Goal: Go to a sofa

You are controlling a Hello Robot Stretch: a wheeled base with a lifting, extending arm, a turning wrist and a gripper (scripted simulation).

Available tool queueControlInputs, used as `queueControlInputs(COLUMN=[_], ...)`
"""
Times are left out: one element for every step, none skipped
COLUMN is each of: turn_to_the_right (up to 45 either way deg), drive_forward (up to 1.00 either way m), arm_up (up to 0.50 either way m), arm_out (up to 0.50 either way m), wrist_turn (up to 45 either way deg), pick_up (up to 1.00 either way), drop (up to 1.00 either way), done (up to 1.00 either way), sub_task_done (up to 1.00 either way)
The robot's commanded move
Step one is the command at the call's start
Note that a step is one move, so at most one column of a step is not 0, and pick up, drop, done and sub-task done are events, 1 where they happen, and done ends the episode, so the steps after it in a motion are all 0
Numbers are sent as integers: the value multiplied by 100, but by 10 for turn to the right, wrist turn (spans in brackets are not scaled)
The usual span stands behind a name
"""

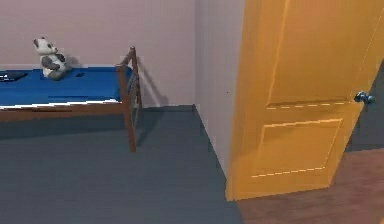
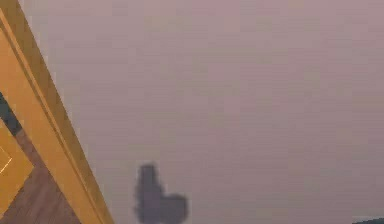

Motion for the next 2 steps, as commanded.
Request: queueControlInputs(turn_to_the_right=[0, 450], drive_forward=[75, 0], arm_up=[0, 0], arm_out=[0, 0], wrist_turn=[0, 0], pick_up=[0, 0], drop=[0, 0], done=[0, 0], sub_task_done=[0, 0])
